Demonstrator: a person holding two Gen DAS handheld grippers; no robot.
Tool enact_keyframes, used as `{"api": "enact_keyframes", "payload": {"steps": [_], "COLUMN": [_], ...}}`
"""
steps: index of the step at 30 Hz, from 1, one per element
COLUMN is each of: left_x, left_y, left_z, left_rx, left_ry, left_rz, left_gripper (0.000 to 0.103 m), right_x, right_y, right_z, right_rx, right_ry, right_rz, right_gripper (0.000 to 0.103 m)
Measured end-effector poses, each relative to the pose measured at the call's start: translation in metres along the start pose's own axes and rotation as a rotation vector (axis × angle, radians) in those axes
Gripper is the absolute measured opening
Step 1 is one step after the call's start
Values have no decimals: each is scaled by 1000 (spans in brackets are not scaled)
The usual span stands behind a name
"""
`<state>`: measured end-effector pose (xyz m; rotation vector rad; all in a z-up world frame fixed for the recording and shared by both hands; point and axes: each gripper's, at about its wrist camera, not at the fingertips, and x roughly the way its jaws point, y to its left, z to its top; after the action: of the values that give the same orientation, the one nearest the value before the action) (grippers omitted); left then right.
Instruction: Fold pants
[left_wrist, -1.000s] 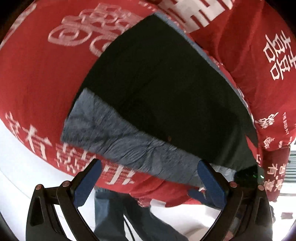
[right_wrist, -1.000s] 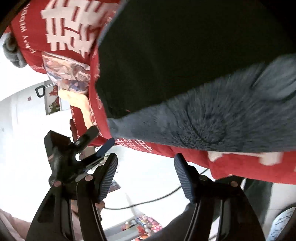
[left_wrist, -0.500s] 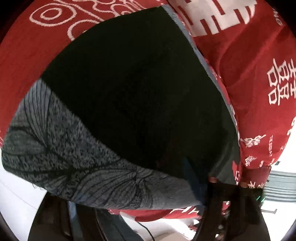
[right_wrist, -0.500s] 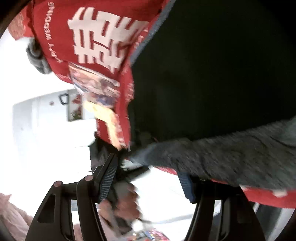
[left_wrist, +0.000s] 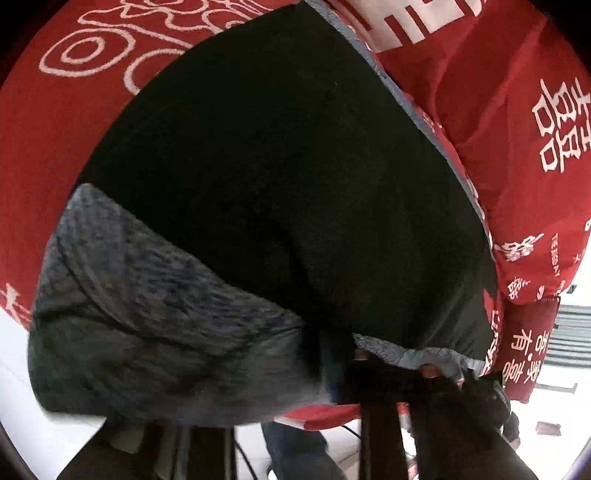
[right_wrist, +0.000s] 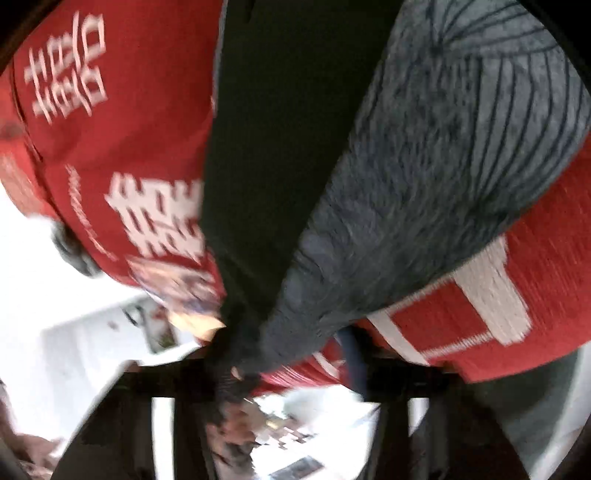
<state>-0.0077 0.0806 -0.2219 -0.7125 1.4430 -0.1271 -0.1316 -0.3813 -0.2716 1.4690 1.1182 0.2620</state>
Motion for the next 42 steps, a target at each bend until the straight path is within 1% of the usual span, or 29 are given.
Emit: {"api": "enact_keyframes", "payload": {"steps": [1,2,3,5,6,8,11,12,14,16,18,20,22,24,25,26,27,28,29,30,33,34,35,36,37,39,40,41,42], "left_x": [-6,-13,-22,-40,-47,-58,-58,-51,-43,-21,-2,25,35,30,22,13,2,-11,-28,-41,-46,-38,-22,-5,5,43,59,63,66], "left_y": [-7,-11,-19,-44,-48,-77,-102,-113,-117,-126,-116,-102,-95,-100,-104,-108,-112,-117,-121,-124,-126,-126,-127,-127,-122,-122,-124,-129,-137], "left_z": [2,3,6,19,26,49,86,104,133,164,187,201,204,202,198,192,188,182,175,169,163,165,166,167,169,176,178,177,172], "left_rx": [0,7,15,28,36,70,90,96,103,106,74,15,-2,27,58,87,111,129,150,163,159,161,161,153,146,132,141,166,200], "left_ry": [-10,-22,-38,-89,-106,-170,-218,-235,-253,-267,-249,-204,-192,-183,-173,-166,-181,-212,-267,-294,-285,-273,-249,-230,-219,-198,-204,-222,-237], "left_rz": [-1,0,-3,-19,-22,-27,-28,-8,35,129,187,232,237,221,207,202,226,254,276,275,311,320,334,347,354,417,482,520,561], "left_gripper": [20,20,20,20,20,20,20,20,21,21,21,21,24,29,31,35,57,69,79,79,79,79,79,79,79,79,79,80,81], "right_x": [0,-2,-3,-8,-9,-9,17,24,44,74,100,133,157,173,175,182,185,185,184,181,169,165,162,163,167,185,194,205,208], "right_y": [0,4,16,48,67,106,163,178,207,229,233,235,219,202,195,196,199,201,206,212,239,246,251,253,253,246,239,229,225], "right_z": [3,7,10,19,25,42,78,95,130,163,185,210,231,245,250,253,254,254,251,247,229,220,212,206,197,189,189,195,201], "right_rx": [32,50,23,-70,-118,-214,-324,-353,-390,-434,-462,-474,-446,-429,-427,-422,-417,-416,-418,-425,-515,-553,-586,-613,-650,-703,-718,-728,-734], "right_ry": [-19,-33,-33,-11,2,32,89,103,125,150,171,190,205,225,234,242,245,256,265,271,274,271,275,285,304,339,349,340,318], "right_rz": [19,32,20,-4,-11,-32,-48,-54,-68,-136,-197,-260,-310,-370,-391,-393,-384,-368,-352,-353,-349,-339,-333,-342,-373,-448,-494,-559,-603], "right_gripper": [8,8,8,8,8,8,8,8,8,8,8,11,12,12,15,20,26,50,77,82,80,75,63,57,51,50,50,49,44]}}
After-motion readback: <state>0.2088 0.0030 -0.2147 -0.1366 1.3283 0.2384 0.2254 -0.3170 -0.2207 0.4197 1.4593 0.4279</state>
